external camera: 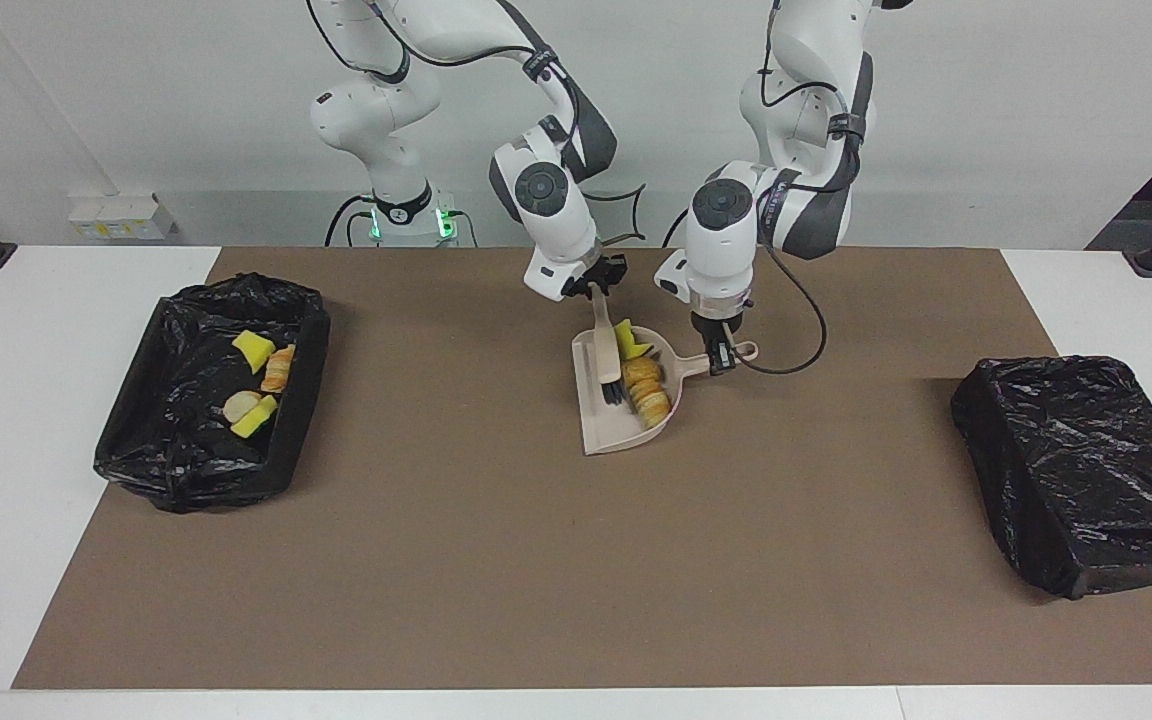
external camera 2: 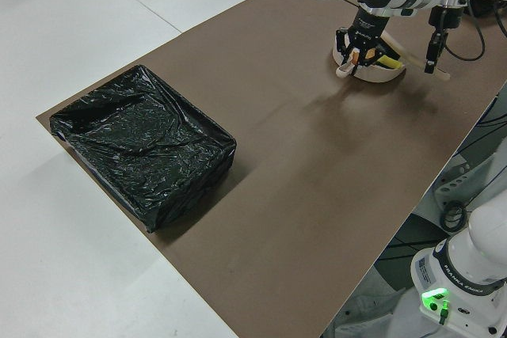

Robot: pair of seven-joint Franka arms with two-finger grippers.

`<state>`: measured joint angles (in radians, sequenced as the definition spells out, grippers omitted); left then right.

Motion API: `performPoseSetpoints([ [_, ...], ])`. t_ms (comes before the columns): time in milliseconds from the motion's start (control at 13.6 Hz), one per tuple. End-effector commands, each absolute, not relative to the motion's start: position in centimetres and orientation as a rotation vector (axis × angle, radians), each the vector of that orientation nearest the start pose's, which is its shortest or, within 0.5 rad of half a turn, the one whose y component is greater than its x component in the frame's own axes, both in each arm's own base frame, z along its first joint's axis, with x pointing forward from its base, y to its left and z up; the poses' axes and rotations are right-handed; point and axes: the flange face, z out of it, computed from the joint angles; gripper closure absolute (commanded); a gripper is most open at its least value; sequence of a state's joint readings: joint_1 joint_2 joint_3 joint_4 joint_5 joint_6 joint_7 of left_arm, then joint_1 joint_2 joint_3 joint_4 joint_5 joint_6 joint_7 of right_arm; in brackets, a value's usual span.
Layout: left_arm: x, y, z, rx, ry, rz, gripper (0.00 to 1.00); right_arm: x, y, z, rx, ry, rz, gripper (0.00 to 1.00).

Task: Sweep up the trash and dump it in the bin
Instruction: 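Lift the dustpan with the left gripper while the right gripper withdraws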

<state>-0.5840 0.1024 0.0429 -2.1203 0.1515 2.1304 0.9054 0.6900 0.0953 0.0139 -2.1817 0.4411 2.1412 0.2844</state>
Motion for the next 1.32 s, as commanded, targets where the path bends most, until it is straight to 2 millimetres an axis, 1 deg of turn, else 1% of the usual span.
performPoseSetpoints([
  [0,46.9,-26.6,35.8,-2.184,2.084,0.145,1.00,40.0,34.2,37.7,-2.903,-0.269,0.373,1.00],
  [73,46.9,-26.6,35.7,-2.185,2.083,0.140,1.00,41.2,32.6,39.5,-2.945,-0.292,0.340,1.00],
  [147,47.0,-26.7,35.8,-2.183,2.085,0.129,1.00,41.8,31.9,41.2,-2.989,-0.329,0.359,1.00],
  [220,47.1,-26.8,35.9,-2.180,2.087,0.113,1.00,42.4,31.1,43.5,-3.016,-0.343,0.376,1.00],
  [294,47.2,-26.9,35.8,-2.162,2.107,0.105,1.00,43.4,29.5,45.8,-3.046,-0.335,0.391,1.00],
  [440,47.2,-27.1,35.8,-2.140,2.143,0.089,1.00,44.5,26.7,49.6,-3.110,-0.338,0.360,1.00],
  [587,47.3,-27.3,35.8,-2.160,2.144,0.058,1.00,45.1,22.5,52.7,-3.108,-0.335,0.335,1.00],
  [661,47.2,-27.5,35.9,-2.142,2.162,0.064,1.00,45.2,20.1,53.7,-3.104,-0.337,0.349,1.00],
  [734,46.9,-27.7,36.0,-2.112,2.193,0.074,1.00,45.8,17.2,54.1,-3.102,-0.345,0.375,1.00],
  [807,46.8,-27.7,35.9,-2.104,2.202,0.081,1.00,46.1,14.8,54.2,-3.093,-0.353,0.420,1.00],
  [954,45.9,-28.6,35.7,-2.084,2.222,0.088,1.00,46.7,10.0,53.7,-3.071,-0.307,0.494,1.00],
  [1028,46.1,-28.5,35.8,-2.081,2.225,0.085,1.00,46.7,8.1,53.1,-3.055,-0.293,0.529,1.00],
  [1101,46.4,-28.2,35.8,-2.087,2.218,0.076,1.00,46.4,6.6,52.2,-3.036,-0.294,0.582,1.00],
  [1174,46.8,-28.2,35.9,-2.088,2.219,0.053,1.00,46.0,6.1,50.9,-3.024,-0.287,0.632,1.00],
  [1248,47.2,-28.3,36.2,-2.126,2.212,0.020,1.00,45.5,6.1,49.8,-3.019,-0.283,0.668,1.00],
])
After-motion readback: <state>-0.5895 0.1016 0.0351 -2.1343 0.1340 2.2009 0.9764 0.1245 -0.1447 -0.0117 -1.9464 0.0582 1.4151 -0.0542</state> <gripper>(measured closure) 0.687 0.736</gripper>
